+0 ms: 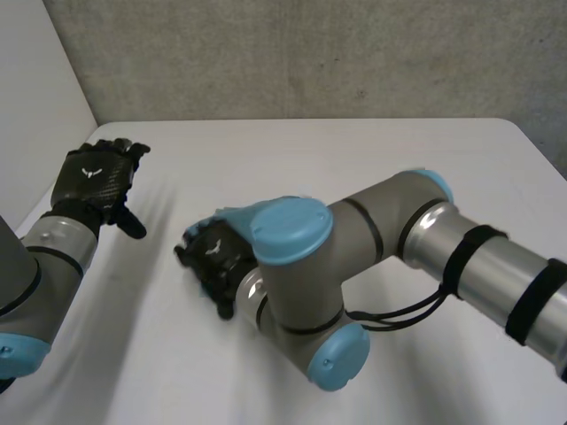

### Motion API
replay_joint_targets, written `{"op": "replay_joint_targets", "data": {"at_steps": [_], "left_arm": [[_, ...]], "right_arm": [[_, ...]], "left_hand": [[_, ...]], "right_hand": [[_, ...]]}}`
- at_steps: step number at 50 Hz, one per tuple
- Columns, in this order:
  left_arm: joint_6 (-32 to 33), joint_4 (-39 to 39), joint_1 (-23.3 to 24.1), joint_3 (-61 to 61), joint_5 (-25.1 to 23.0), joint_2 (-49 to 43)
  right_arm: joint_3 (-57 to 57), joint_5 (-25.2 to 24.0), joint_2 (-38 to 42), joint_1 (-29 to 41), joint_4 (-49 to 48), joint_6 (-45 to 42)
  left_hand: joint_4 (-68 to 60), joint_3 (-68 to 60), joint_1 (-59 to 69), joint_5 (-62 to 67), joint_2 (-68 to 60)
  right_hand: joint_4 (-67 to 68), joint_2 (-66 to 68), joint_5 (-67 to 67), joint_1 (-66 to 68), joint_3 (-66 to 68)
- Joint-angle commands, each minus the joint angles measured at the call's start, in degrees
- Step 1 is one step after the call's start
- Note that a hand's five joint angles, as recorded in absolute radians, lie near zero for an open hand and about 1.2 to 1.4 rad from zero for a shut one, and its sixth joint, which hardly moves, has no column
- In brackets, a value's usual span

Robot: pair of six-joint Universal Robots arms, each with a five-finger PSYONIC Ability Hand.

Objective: Fold the laundry

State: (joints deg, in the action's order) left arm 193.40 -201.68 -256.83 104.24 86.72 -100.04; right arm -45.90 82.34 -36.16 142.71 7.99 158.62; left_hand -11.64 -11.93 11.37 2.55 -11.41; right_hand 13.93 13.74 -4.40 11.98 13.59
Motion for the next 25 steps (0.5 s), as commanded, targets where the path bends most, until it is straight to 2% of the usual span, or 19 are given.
{"op": "replay_joint_targets", "data": {"at_steps": [1, 6, 8, 12, 17, 25], "left_arm": [[-2.67, 0.14, 2.73, -5.7, -1.11, -0.85], [-6.81, 1.11, 6.61, -10.11, -2.17, -2.88], [-12.14, 4.77, 9.4, -14.83, -2.17, -7.51], [-14.98, 9.8, 12.14, -18.62, -2.0, -12.35], [-15.86, 18.06, 13.29, -22.32, -0.24, -19.66], [-15.34, 19.65, 12.85, -21.89, 5.82, -23.0]], "right_arm": [[-6.28, 4.67, -11.8, -5.94, -0.69, 6.68], [-11.57, 3.97, -16.48, -9.9, -3.67, 11.7], [-13.51, 2.31, -17.37, -12.18, -5.17, 15.12], [-13.6, 0.54, -17.28, -14.82, -4.83, 17.68], [-11.06, -1.31, -11.32, -17.38, -1.67, 18.92], [-2.62, -1.39, -1.91, -18.26, 8.44, 18.39]], "left_hand": [[1.25, 1.54, -0.99, -2.17, 1.03], [0.58, 0.87, -0.32, -1.5, 0.36], [0.08, 0.37, 0.19, -1.0, -0.14], [-0.09, 0.2, 0.36, -0.83, -0.32], [-0.6, -0.31, 0.86, -0.32, -0.82], [-0.26, 0.03, 0.53, -0.66, -0.48]], "right_hand": [[-3.93, -3.74, 4.4, -1.98, -3.59], [-3.93, -3.74, 4.4, -1.98, -3.59], [-3.93, -3.74, 4.4, -1.98, -3.59], [-3.93, -3.74, 4.4, -1.98, -3.59], [-3.93, -3.74, 4.4, -1.98, -3.59], [-3.93, -3.74, 4.4, -1.98, -3.59]]}}
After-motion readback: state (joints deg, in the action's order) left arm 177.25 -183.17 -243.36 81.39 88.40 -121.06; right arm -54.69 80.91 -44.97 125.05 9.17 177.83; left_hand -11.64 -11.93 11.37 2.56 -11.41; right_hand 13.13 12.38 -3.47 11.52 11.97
